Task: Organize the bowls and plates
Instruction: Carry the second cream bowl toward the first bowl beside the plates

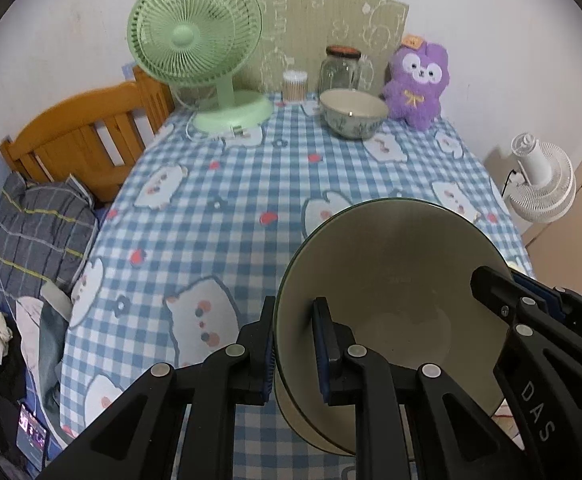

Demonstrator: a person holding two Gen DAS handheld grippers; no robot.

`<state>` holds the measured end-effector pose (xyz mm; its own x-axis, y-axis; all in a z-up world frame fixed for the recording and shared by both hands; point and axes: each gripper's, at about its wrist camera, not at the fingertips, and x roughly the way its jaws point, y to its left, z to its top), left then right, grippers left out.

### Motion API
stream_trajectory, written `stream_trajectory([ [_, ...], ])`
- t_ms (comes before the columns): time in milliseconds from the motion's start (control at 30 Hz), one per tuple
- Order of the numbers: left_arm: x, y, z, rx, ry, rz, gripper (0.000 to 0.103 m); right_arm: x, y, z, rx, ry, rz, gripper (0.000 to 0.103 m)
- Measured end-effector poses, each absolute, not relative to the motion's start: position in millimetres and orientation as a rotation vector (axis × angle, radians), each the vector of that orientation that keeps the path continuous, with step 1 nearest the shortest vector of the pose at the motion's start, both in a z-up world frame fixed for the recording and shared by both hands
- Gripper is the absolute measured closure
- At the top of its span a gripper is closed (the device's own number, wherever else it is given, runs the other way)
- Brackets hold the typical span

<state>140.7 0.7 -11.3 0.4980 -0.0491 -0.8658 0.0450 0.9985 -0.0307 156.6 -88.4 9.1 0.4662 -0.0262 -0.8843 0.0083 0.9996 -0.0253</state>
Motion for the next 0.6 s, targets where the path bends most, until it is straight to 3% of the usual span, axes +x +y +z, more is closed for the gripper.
stream_trajectory([
  [600, 144, 2, -46, -0.011, 1.141, -0.059, 0.089, 161, -88, -26, -0.015, 1.174, -0.032, 0.089],
])
